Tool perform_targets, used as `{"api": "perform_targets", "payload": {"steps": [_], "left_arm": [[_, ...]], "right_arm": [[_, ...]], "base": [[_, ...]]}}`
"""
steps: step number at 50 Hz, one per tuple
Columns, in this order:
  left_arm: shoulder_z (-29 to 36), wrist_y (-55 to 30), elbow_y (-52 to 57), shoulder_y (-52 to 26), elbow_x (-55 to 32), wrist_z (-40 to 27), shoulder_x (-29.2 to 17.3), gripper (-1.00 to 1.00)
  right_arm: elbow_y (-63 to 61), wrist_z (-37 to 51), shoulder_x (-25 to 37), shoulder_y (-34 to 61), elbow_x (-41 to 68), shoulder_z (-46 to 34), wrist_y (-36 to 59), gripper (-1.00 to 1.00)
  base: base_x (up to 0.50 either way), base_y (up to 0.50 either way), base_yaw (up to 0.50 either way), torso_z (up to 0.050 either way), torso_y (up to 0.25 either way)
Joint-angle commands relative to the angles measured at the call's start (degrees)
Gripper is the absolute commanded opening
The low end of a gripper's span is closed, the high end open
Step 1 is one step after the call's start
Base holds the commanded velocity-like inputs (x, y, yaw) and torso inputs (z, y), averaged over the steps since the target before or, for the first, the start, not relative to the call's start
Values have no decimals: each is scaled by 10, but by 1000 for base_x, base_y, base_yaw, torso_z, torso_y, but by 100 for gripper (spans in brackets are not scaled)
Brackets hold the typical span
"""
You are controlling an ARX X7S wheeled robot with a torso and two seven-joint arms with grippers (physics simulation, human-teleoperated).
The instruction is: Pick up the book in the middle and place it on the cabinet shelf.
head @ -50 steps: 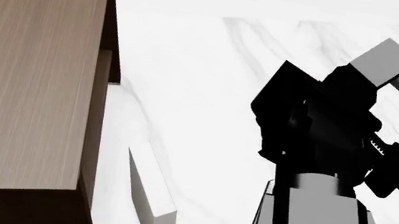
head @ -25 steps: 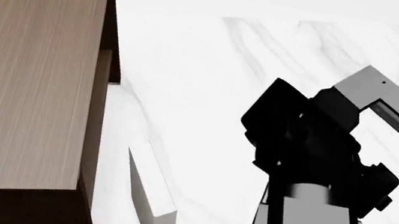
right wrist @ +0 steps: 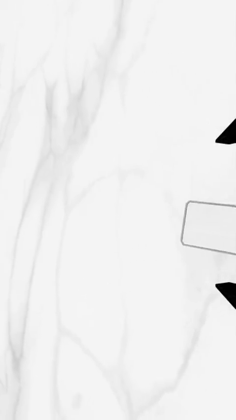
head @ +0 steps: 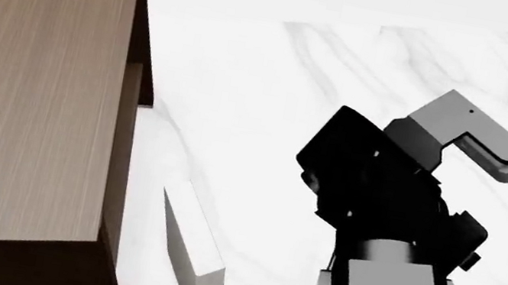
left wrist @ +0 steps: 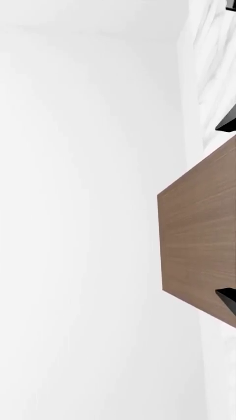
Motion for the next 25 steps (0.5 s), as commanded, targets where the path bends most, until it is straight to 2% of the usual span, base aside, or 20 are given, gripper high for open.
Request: {"api": "perform_targets", "payload": {"steps": [1,4,7,15,25], "left_arm": [[4,5,-5,-1,1,-1,-2,100],[7,6,-5,-1,1,-1,-3,100],[4,6,-5,-1,-1,-2,-4,100],[8,6,-4,-2,-2,-4,-5,100],[9,8,-3,-2,-3,-8,-8,100]], "right_arm": [[0,-26,0,-7,9,-47,-9,100],[0,-39,0,-18,32,-37,-20,100],[0,-54,0,-16,5,-44,4,100],[0,-62,1,-28,-32,33,1,100],[1,-80,0,-39,-48,42,0,100]], "base": [[0,0,0,0,0],[0,0,0,0,0],[0,0,0,0,0],[0,0,0,0,0],[0,0,0,0,0]]}}
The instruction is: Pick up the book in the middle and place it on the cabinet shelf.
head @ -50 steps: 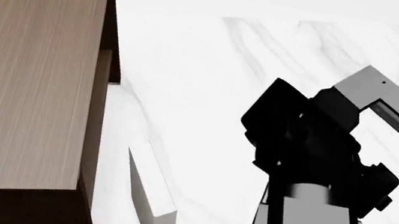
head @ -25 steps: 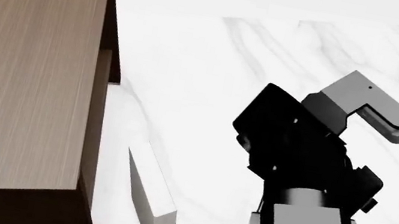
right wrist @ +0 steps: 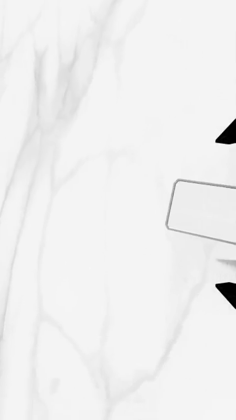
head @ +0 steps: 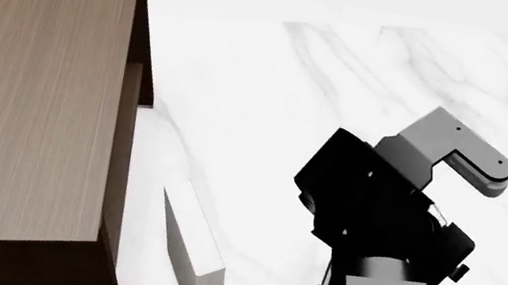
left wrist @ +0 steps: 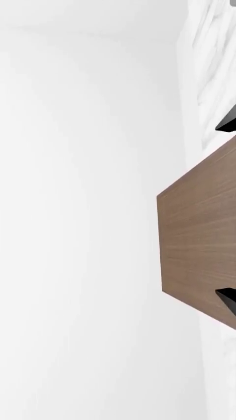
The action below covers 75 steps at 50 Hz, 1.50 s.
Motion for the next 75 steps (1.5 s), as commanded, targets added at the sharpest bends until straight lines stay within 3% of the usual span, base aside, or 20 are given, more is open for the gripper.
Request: {"api": "perform_targets", "payload": {"steps": [1,15,16,37,41,43,48,53,54,68,75], "left_arm": [[2,2,0,0,-1,-3,-3,100],[2,6,0,0,-3,-7,-6,100],[3,5,0,-1,-3,-8,-7,100],[11,11,-4,-2,-2,-11,-10,100],[13,12,-6,-3,-1,-10,-11,100],[14,13,-7,-3,-1,-10,-11,100],[13,14,-6,-3,-2,-11,-13,100],[16,14,-8,-2,0,-12,-13,100],[19,10,-6,-5,1,-13,-13,100],[24,12,-7,-6,0,-15,-15,100],[27,11,-7,-7,1,-16,-17,100]], "right_arm": [[0,-21,0,-13,-27,28,0,100],[0,-26,0,-25,-75,72,8,100],[0,-25,0,-25,-81,73,9,-100],[0,-29,0,-4,-120,110,11,-100],[0,-45,-1,25,-12,-2,-19,-100],[-3,-50,-1,37,48,-103,-29,-100],[-17,-56,0,35,118,-203,-123,-100],[-142,-46,24,-9,115,-204,-190,-100],[-189,-69,31,-24,105,-205,-239,-100],[-274,-122,30,-36,96,-184,-388,-100],[-297,-205,14,-32,149,-161,-415,-100]], "base": [[0,0,0,0,0],[0,0,0,0,0],[0,0,0,0,0],[0,0,0,0,0],[0,0,0,0,0],[0,0,0,0,0],[0,0,0,0,0],[0,0,0,0,0],[0,0,0,0,0],[0,0,0,0,1],[0,0,0,0,1]]}}
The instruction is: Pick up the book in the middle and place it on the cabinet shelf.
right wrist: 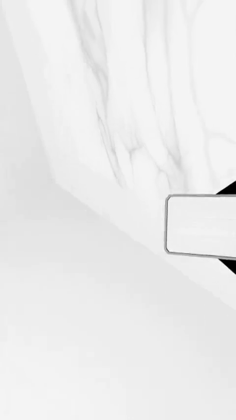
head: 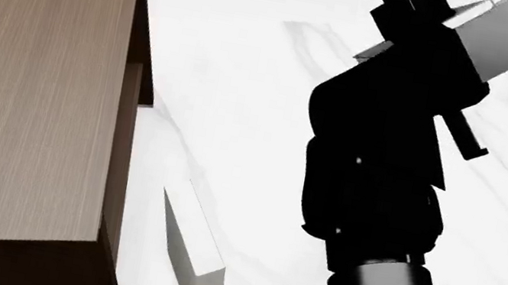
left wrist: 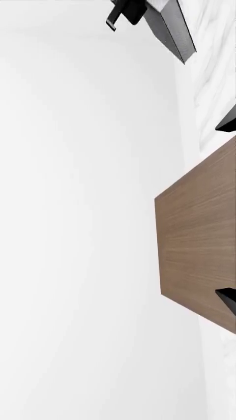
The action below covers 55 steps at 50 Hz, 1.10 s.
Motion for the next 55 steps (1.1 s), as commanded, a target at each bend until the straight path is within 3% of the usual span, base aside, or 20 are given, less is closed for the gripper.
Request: {"api": "perform_targets", "payload": {"steps": [1,9,20,26,35,39,55], "left_arm": [[4,-1,0,-1,0,-2,-3,100],[0,0,2,-1,-5,-4,-7,100],[3,-1,3,-3,-7,-6,-9,100],[7,0,2,-5,-5,-6,-9,100],[11,1,1,-6,-4,-8,-10,100],[12,5,-1,-5,-2,-7,-11,100],[18,4,0,-7,-2,-10,-14,100]], "right_arm": [[-85,-108,-11,7,17,-6,-69,-100],[-160,-173,-11,16,106,-13,6,-100],[-236,-175,-7,35,206,-21,98,-100],[-259,-166,-5,46,291,-33,196,-100],[-317,-108,-11,38,339,-33,200,-100],[-336,-54,-12,35,422,-35,253,-100],[-396,-28,-12,-6,465,-73,225,-100]], "base": [[0,0,0,0,0],[0,0,0,0,1],[0,0,0,0,2],[0,0,0,0,2],[0,0,0,0,1],[0,0,0,0,0],[0,0,0,0,1]]}}
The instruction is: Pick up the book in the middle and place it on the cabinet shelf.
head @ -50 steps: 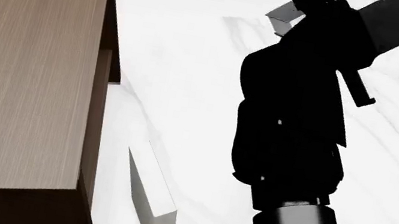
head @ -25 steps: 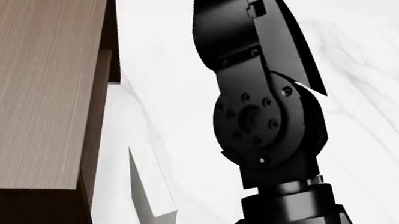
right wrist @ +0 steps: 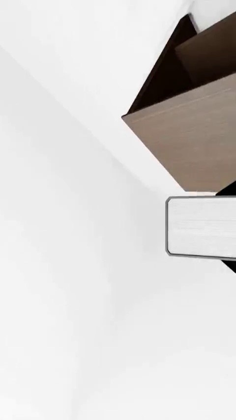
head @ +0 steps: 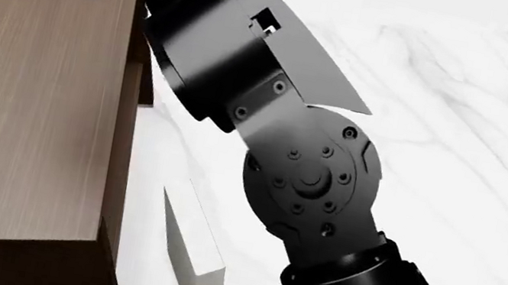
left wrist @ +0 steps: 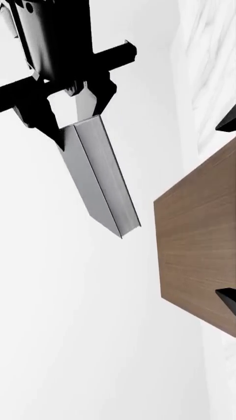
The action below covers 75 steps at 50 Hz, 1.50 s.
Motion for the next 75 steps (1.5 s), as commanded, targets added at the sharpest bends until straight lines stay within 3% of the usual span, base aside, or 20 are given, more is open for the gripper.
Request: {"api": "perform_targets", "payload": {"steps": [1,47,75], "left_arm": [[3,-1,2,-1,-1,-3,-2,100],[3,6,1,-3,-12,-13,-14,100],[8,6,3,-6,-14,-20,-19,100]], "right_arm": [[-48,5,-1,-23,28,-6,-7,-100],[-43,-42,-4,-42,99,-158,-107,-100],[-42,-53,11,-55,113,-201,-132,-100]], "base": [[0,0,0,0,0],[0,0,0,0,1],[0,0,0,0,1]]}}
